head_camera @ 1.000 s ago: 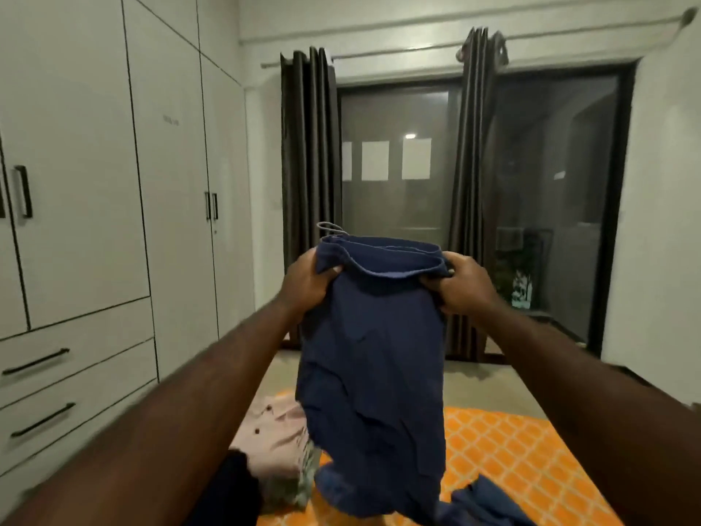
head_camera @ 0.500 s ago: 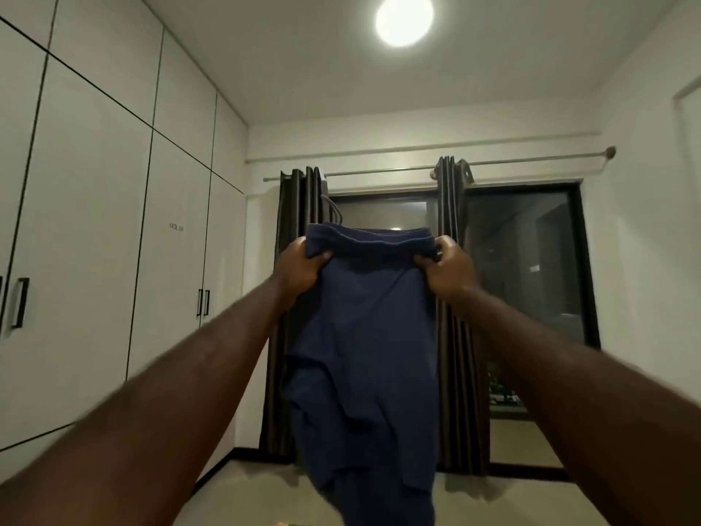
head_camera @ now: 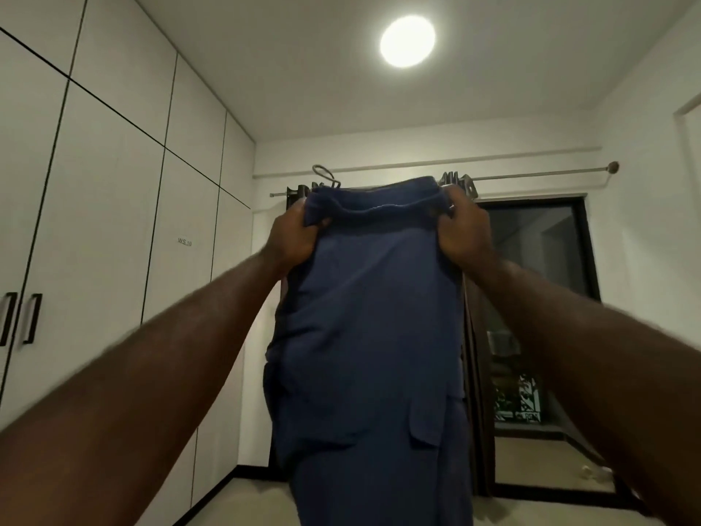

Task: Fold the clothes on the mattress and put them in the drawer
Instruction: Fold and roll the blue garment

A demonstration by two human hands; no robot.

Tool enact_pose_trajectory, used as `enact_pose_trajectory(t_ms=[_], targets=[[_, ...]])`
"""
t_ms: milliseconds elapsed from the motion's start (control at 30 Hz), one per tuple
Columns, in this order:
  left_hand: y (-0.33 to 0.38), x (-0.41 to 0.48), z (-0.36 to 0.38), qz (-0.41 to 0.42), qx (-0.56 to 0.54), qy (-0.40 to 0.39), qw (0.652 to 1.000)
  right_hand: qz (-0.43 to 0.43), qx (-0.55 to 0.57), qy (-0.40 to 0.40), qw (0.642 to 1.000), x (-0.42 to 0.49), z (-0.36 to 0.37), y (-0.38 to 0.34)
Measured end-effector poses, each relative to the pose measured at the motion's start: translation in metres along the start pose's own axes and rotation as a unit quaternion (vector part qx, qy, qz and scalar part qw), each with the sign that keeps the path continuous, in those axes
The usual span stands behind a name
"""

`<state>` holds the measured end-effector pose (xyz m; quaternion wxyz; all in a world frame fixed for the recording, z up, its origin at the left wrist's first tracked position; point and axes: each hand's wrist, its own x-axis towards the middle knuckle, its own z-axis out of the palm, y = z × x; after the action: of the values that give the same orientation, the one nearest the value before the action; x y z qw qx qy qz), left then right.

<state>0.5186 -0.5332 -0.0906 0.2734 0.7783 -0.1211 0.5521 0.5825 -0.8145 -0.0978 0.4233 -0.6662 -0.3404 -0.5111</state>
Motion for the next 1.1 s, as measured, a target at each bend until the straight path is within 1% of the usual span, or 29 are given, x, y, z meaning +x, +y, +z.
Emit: enact_pose_trajectory(t_ms=[33,100,200,233,300,333,433,500,533,600,633,667,700,733,767,833,867,900,933,1000,1100], targets=[[0.005,0.002,-0.002,0.002,0.002,0.01,1.0,-0.011,-0.022,-0.011,1.0,0.003,-0.002,-0.001],[0.011,0.006,-0.005,-0.001,0.0,0.016,1.0,-0.029,-0.083,-0.057,0.994,0.006,-0.003,0.003],[0.015,0.002,-0.003,0.015,-0.033,0.002,0.999,0.006,-0.066,-0.021,0.998,0.002,-0.004,0.012],[0.017,-0.001,0.0,0.019,-0.043,-0.002,0.999,0.019,-0.071,-0.021,0.997,-0.001,-0.003,0.014],[0.02,-0.006,0.005,0.017,-0.06,-0.017,0.998,0.044,-0.089,-0.053,0.994,-0.008,0.002,0.024],[0.02,-0.007,0.007,0.011,-0.078,-0.025,0.997,0.063,-0.08,-0.061,0.993,-0.011,0.004,0.028],[0.019,-0.009,0.011,-0.027,-0.15,-0.053,0.987,0.129,0.0,-0.07,0.989,-0.011,0.004,0.033],[0.022,-0.008,0.011,-0.048,-0.175,-0.064,0.981,0.172,0.04,-0.084,0.981,-0.005,0.004,0.033],[0.023,-0.006,0.011,-0.051,-0.177,-0.06,0.981,0.208,0.063,-0.103,0.971,-0.002,0.003,0.03],[0.026,0.0,0.007,-0.054,-0.167,-0.044,0.983,0.279,0.107,-0.176,0.938,0.004,-0.002,0.021],[0.028,0.004,0.004,-0.056,-0.154,-0.036,0.986,0.292,0.113,-0.216,0.925,0.007,-0.007,0.016],[0.03,0.008,0.001,-0.057,-0.143,-0.03,0.988,0.287,0.104,-0.243,0.921,0.012,-0.012,0.013],[0.032,0.012,-0.003,-0.056,-0.136,-0.028,0.989,0.276,0.099,-0.244,0.924,0.019,-0.015,0.012],[0.034,0.017,-0.007,-0.052,-0.132,-0.026,0.99,0.259,0.102,-0.226,0.933,0.025,-0.018,0.009],[0.038,0.022,-0.011,-0.044,-0.13,-0.024,0.99,0.238,0.117,-0.189,0.946,0.032,-0.019,0.008],[0.046,0.032,-0.017,-0.02,-0.133,-0.009,0.991,0.189,0.131,-0.082,0.97,0.043,-0.017,0.006],[0.051,0.037,-0.018,-0.01,-0.136,-0.005,0.991,0.177,0.124,-0.036,0.976,0.046,-0.015,0.001],[0.056,0.041,-0.019,-0.006,-0.134,-0.005,0.991,0.175,0.119,-0.005,0.977,0.047,-0.011,-0.002],[0.06,0.045,-0.018,-0.006,-0.132,-0.007,0.991,0.191,0.114,0.0,0.975,0.047,-0.008,-0.007],[0.066,0.048,-0.016,-0.029,-0.13,-0.002,0.991,0.225,0.125,-0.032,0.966,0.043,-0.003,-0.008],[0.068,0.039,-0.017,-0.059,-0.162,-0.003,0.985,0.232,0.215,-0.094,0.944,0.036,-0.009,-0.001]])
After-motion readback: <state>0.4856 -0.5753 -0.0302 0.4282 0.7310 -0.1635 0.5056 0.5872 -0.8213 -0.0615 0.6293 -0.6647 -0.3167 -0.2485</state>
